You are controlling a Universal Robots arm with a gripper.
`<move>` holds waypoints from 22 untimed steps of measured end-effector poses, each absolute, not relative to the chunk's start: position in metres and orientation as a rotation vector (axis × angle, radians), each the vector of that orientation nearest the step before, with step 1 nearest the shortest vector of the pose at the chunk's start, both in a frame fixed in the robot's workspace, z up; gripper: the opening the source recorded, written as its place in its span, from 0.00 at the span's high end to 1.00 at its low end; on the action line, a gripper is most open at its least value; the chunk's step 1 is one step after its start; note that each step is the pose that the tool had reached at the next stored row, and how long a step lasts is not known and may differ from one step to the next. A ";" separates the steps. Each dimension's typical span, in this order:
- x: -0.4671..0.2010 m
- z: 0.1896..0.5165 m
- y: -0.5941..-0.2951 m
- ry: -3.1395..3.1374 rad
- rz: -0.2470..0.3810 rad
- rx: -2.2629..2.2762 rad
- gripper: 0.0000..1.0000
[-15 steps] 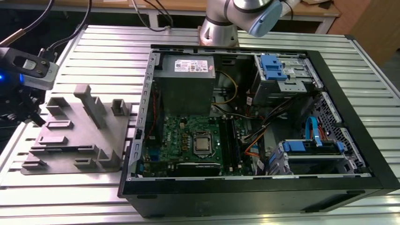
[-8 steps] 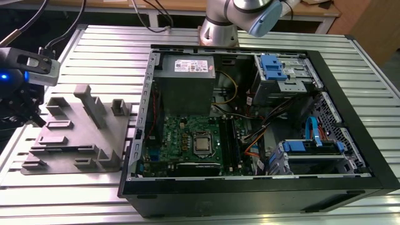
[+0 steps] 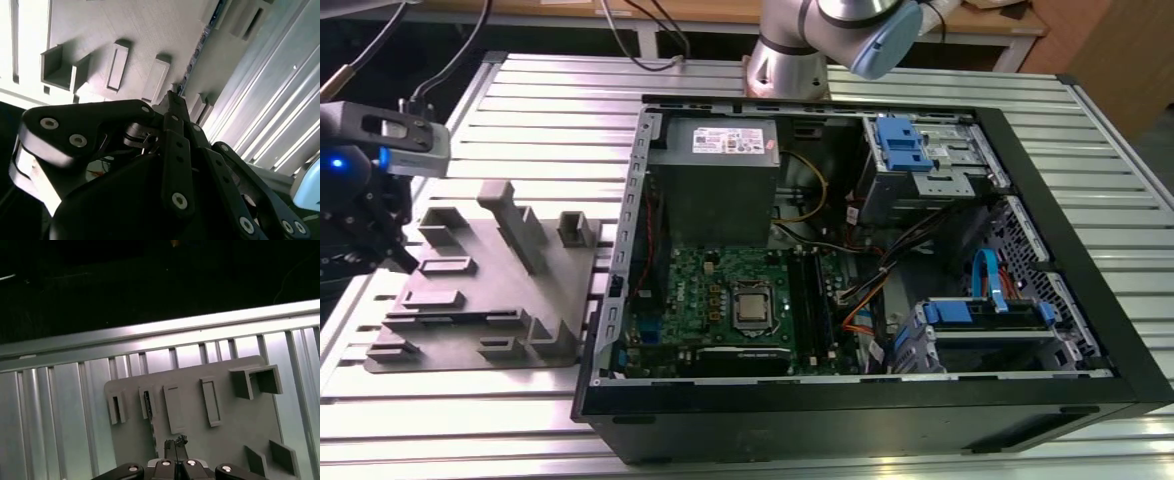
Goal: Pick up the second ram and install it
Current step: 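Pick up the second ram and move it above second insertion slot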
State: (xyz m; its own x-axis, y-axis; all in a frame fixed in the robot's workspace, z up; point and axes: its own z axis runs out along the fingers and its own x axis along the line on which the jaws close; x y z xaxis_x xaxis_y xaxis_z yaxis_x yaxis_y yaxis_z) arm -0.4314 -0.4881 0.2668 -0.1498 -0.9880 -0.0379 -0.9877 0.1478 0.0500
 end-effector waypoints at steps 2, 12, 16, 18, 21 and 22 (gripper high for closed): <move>-0.431 0.266 -0.488 -2.337 -0.098 2.089 0.93; -0.431 0.262 -0.491 -2.254 -0.098 2.175 0.93; -0.423 0.260 -0.493 -2.254 -0.098 2.175 0.93; -0.420 0.260 -0.493 -2.254 -0.098 2.176 0.93; -0.420 0.260 -0.493 -2.254 -0.098 2.175 0.93; -0.420 0.260 -0.493 -2.254 -0.098 2.175 0.93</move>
